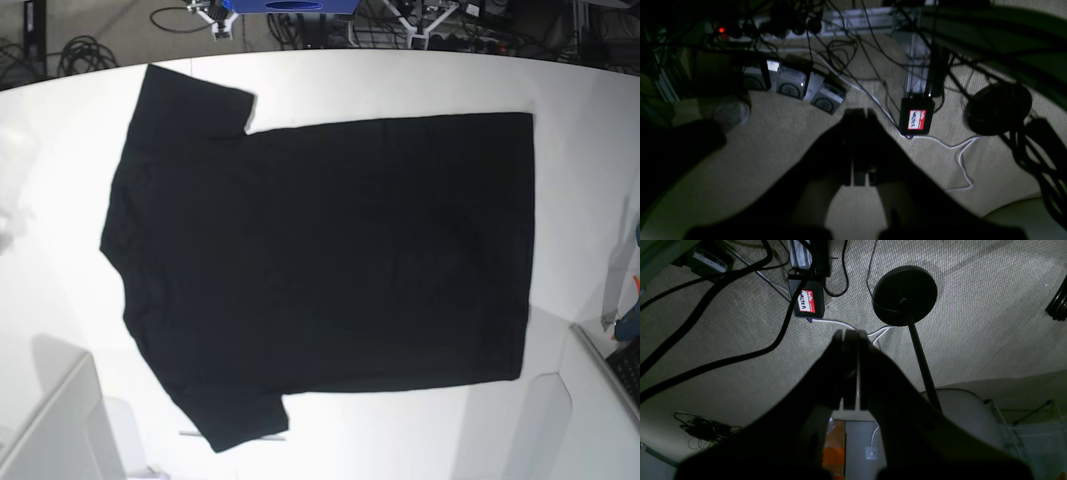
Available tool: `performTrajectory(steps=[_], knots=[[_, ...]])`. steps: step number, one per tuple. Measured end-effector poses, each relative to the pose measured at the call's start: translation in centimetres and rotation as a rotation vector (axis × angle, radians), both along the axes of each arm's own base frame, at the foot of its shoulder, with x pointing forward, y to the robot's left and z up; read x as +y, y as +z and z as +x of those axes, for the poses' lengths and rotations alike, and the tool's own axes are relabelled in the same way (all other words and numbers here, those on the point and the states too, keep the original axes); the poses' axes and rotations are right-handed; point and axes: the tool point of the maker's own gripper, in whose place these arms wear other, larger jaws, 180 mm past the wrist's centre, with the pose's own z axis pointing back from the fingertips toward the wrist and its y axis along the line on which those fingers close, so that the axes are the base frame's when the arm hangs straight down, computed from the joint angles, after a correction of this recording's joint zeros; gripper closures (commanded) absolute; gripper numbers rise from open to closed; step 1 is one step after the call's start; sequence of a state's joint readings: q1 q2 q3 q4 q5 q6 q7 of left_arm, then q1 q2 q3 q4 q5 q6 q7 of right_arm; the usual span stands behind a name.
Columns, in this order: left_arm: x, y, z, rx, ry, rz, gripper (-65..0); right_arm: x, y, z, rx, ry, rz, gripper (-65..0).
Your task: Fold the T-shirt properly
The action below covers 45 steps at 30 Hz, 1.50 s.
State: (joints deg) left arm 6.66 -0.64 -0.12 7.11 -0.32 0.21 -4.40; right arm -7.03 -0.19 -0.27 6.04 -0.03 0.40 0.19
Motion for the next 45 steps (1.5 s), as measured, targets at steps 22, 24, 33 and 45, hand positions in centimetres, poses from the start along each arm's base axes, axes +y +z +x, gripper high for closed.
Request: performTrajectory(steps=[22, 24, 33, 45], knots=[[-0.2, 1.0, -4.7, 0.007, -0.005, -0.005, 0.0, -1.7, 0.1, -0.9, 0.008, 0.012, -0.025, 0.0], [-0.2, 1.1, -4.8, -0.001, -0.006, -0.006, 0.0, -1.6, 0.2, -1.5, 0.012, 0.012, -0.023, 0.0], [2.5, 4.1, -8.8, -0.046, -0.044, 0.028, 0.0, -4.5, 2.7, -4.8, 0.003, -0.066, -0.086, 0.0], [6.0, 17.6, -5.7, -0.345, -0.05, -0.016, 0.0, -11.5, 16.5, 3.3, -0.381, -0.228, -0.288, 0.0]])
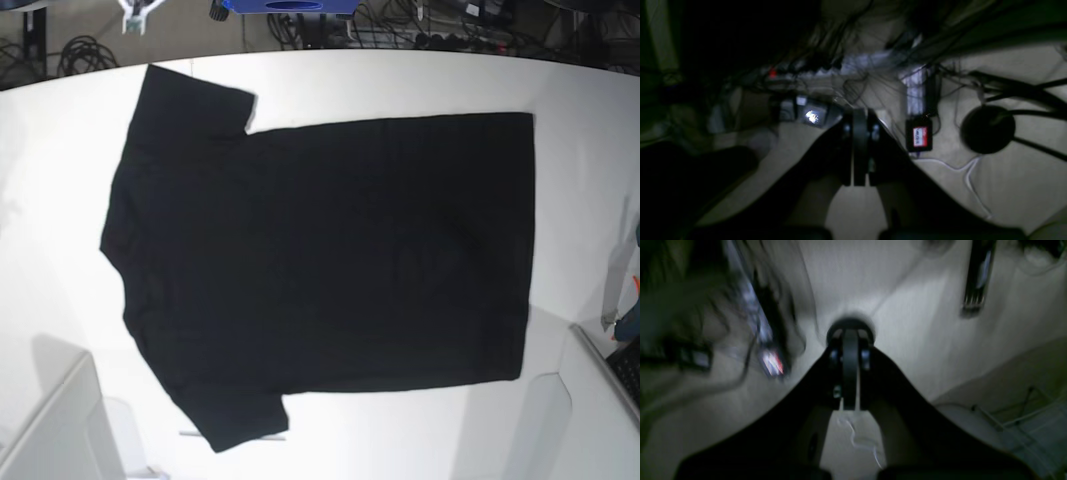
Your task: Fold the T-shirt properly
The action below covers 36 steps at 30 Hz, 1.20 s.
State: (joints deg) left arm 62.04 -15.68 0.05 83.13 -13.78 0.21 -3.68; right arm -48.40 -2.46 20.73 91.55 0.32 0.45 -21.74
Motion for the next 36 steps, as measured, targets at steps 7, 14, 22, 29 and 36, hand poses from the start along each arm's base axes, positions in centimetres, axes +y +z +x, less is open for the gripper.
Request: performTrajectory(steps=[7, 14, 22, 29, 36], knots=[[2.7, 6.5, 5.0, -0.173, 0.013, 0.039, 0.0, -1.4, 8.2, 8.1, -0.26, 0.003, -0.088, 0.0], [4.9, 10.4, 11.1, -0.363, 0.043, 0.097, 0.0, 0.5, 10.2, 14.4, -0.495, -0.098, 0.106, 0.0], [8.5, 12.9, 15.2, -0.537, 0.276, 0.069, -7.1, 1.8, 12.7, 18.6, -0.639, -0.112, 0.458, -32.3], [10.8, 12.6, 16.3, -0.584, 0.397, -0.046, -47.2, -0.6, 9.1, 19.3, -0.504, -0.162, 0.551, -31.5], [10.4, 10.6, 16.1, -0.575, 0.449, -0.154, -44.8, -1.7, 6.2, 18.2, -0.399, -0.137, 0.507, -31.5]])
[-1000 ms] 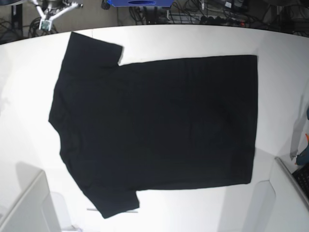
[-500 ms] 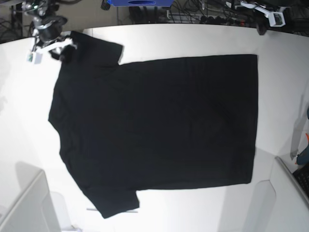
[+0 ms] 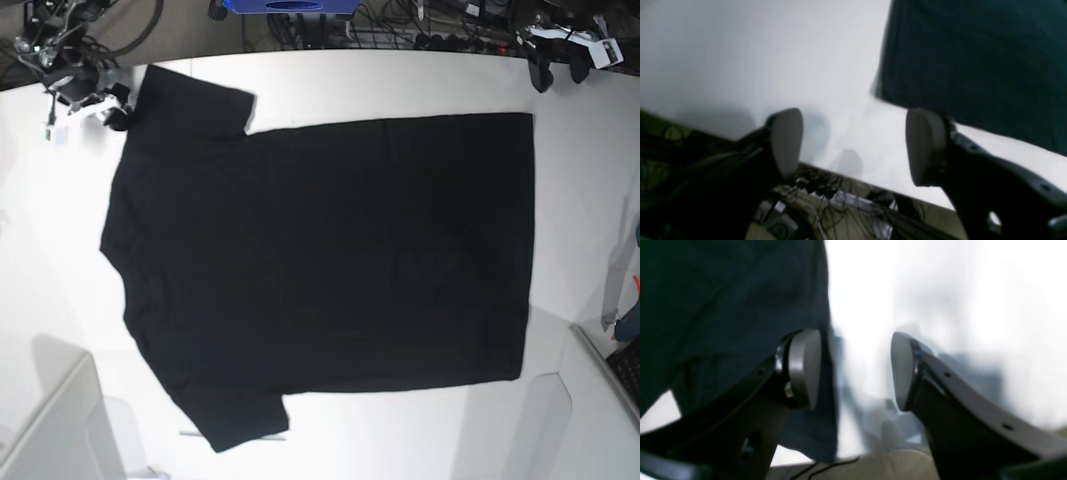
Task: Fold the T-shirt properly
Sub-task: 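Move both grippers down to the shirt's shoulder corners, then grasp the shoulder corners with both grippers and lift the shirt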
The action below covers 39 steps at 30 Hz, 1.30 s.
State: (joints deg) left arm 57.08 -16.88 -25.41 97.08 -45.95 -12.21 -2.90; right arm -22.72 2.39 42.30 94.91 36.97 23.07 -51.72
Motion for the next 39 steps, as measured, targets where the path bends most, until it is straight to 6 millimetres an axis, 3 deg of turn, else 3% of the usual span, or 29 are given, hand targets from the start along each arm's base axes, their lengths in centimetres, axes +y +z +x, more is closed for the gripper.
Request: performTrajectory(steps=[5, 9, 11, 15, 21, 27, 29, 33, 34, 39], knots=[[0.0, -0.9, 0.8, 0.017, 0.006, -0.021, -45.3, 3.2, -0.3, 0.4, -0.047, 0.13, 0.048, -31.2], [-1.7, -2.6, 2.1, 0.087, -0.024, -0.1, -45.3, 3.6, -0.7, 0.2, -0.058, 0.119, 0.082, -30.5], [-2.6, -3.0, 2.7, 0.097, -0.034, -0.142, -45.3, 3.4, -0.8, 0.3, -0.068, 0.114, 0.085, -23.9], [-3.0, -3.5, 4.0, 0.102, -0.002, -0.188, -45.3, 3.1, -1.3, 0.1, -0.061, 0.107, 0.073, 0.0], [-3.9, -3.6, 6.5, 0.098, -0.028, -0.227, -44.3, 3.5, -1.4, 0.0, -0.057, 0.111, 0.082, 0.0], [-3.6, -4.5, 8.0, 0.079, -0.013, -0.269, -43.8, 3.5, -1.4, 0.0, -0.058, 0.11, 0.082, 0.0], [-3.4, -4.7, 8.1, 0.068, 0.001, -0.278, -38.7, 3.5, -1.4, 0.0, -0.057, 0.11, 0.083, 0.0], [-3.1, -5.4, 7.9, 0.091, 0.015, -0.283, -4.1, 3.4, -1.3, 0.0, -0.059, 0.111, 0.08, 0.0], [-3.2, -5.6, 7.8, 0.102, 0.013, -0.287, 0.0, 3.4, -1.3, 0.0, -0.059, 0.111, 0.08, 0.0], [-3.8, -5.2, 7.8, 0.114, -0.012, -0.285, 0.0, 3.4, -1.2, 0.1, -0.059, 0.113, 0.078, 0.0]])
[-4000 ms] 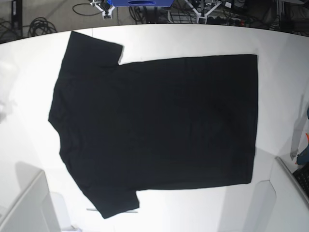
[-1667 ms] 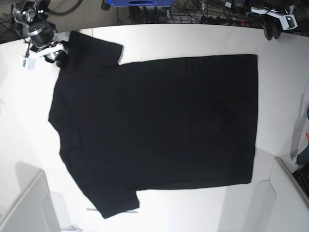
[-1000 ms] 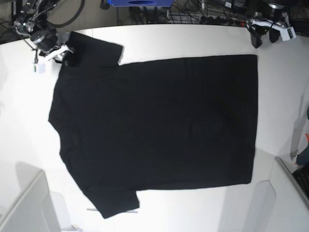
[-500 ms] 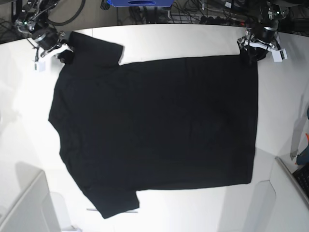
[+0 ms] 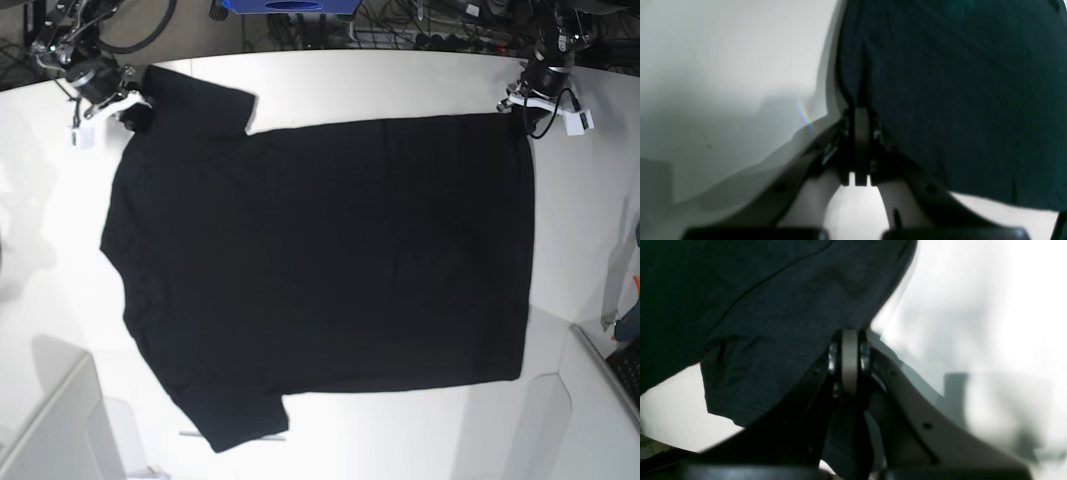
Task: Fold the T-shirt properly
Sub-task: 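Grasp the shoulder corners with both grippers and lift the shirt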
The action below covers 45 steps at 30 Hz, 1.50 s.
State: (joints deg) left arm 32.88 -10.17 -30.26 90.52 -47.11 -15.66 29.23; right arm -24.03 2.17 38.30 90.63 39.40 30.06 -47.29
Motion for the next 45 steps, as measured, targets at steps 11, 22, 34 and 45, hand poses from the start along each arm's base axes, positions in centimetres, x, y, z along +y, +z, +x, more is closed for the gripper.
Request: performTrajectory(steps=[11, 22, 34, 45], knots=[[0.7, 1.6, -3.8, 0.093, -0.087, 0.084, 0.0, 1.1, 1.3, -4.0, 0.074, 0.112, -0.085, 0.0], [1.0, 4.8, -4.1, 0.058, -0.123, 0.148, 0.0, 2.0, 5.2, -2.4, 0.004, 0.174, -0.158, 0.0], [0.5, 7.0, 0.2, 0.015, -0.118, 0.02, 0.0, 2.4, 7.8, 4.8, -0.065, 0.218, -0.17, 0.0], [0.3, 7.8, 5.1, -0.008, -0.145, 0.067, 0.0, 3.5, 9.8, 12.9, -0.122, 0.13, -0.04, 0.0]])
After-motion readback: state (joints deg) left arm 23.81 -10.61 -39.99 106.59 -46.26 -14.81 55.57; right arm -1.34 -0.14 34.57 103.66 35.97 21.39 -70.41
